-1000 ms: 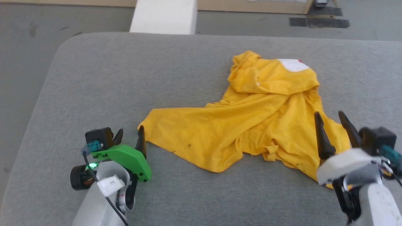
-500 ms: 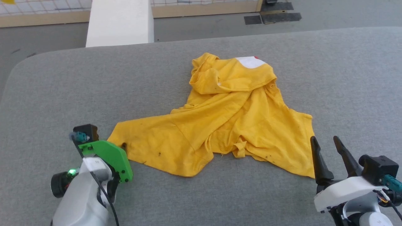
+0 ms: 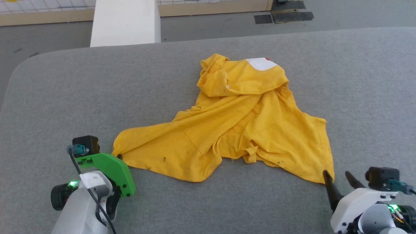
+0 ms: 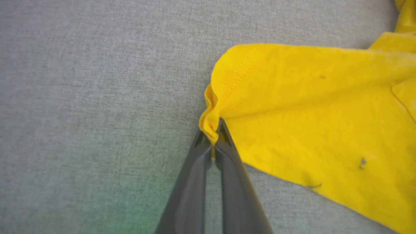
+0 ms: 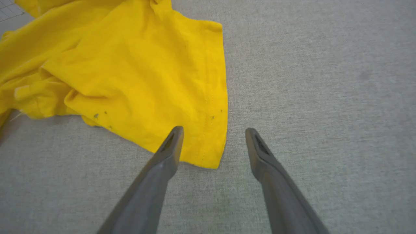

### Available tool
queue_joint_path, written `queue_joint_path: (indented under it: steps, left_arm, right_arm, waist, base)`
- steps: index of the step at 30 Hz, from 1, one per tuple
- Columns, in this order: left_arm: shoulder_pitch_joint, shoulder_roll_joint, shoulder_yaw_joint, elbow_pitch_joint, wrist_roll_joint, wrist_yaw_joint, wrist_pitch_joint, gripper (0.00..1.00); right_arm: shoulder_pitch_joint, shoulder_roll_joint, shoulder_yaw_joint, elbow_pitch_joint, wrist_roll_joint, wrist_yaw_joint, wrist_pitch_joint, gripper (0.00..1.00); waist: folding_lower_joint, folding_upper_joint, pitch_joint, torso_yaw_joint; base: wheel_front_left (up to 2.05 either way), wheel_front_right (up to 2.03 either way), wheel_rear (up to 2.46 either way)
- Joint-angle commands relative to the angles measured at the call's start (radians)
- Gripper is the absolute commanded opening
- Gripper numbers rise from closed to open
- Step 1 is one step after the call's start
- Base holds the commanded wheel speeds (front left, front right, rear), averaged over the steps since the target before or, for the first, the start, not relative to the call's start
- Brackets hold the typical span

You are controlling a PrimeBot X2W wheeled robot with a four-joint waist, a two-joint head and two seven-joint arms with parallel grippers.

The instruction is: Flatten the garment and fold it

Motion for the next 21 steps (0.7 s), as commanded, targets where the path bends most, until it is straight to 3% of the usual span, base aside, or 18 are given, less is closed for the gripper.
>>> queue_joint_path:
  steps: [1, 10, 11, 12, 13, 15, 21]
  left_arm:
    - [0.034, 0.007, 0.0, 0.007, -0.002, 0.007, 0.003, 0.0]
    - [0.034, -0.013, -0.018, -0.022, -0.022, -0.018, -0.008, 0.0]
    - [0.033, -0.014, -0.02, -0.022, -0.023, -0.019, -0.009, 0.0]
    - [0.032, -0.016, -0.023, -0.021, -0.024, -0.02, -0.009, 0.0]
    - [0.032, -0.016, -0.023, -0.021, -0.025, -0.021, -0.011, 0.0]
    - [0.033, -0.015, -0.028, -0.018, -0.026, -0.026, -0.01, 0.0]
    - [0.038, -0.001, -0.037, -0.03, -0.033, -0.048, -0.007, 0.0]
  right_arm:
    - [-0.009, 0.001, -0.005, 0.01, 0.002, -0.001, 0.033, 1.0]
    - [-0.054, 0.001, 0.002, 0.061, -0.047, -0.001, 0.299, 1.0]
    - [-0.055, 0.001, 0.007, 0.06, -0.047, -0.001, 0.318, 0.65]
    - [-0.056, 0.001, 0.015, 0.058, -0.049, -0.001, 0.342, 0.39]
    - [-0.056, 0.001, 0.019, 0.056, -0.057, -0.001, 0.362, 0.2]
    - [-0.055, 0.001, 0.024, 0.042, -0.065, -0.001, 0.401, 0.0]
    - [-0.051, 0.001, 0.017, -0.048, -0.067, -0.001, 0.47, 0.0]
  waist:
    - [0.0, 0.0, 0.002, 0.021]
    - [0.0, 0.0, 0.016, 0.066]
    - [0.0, 0.0, 0.016, 0.068]
    - [0.0, 0.0, 0.016, 0.069]
    - [0.0, 0.0, 0.017, 0.07]
    - [0.0, 0.0, 0.015, 0.069]
    - [0.0, 0.0, 0.003, 0.061]
  base:
    - [0.0, 0.0, 0.0]
    - [0.0, 0.0, 0.0]
    - [0.0, 0.0, 0.0]
    - [0.0, 0.0, 0.0]
    - [0.0, 0.0, 0.0]
    - [0.0, 0.0, 0.0]
    - [0.0, 0.0, 0.0]
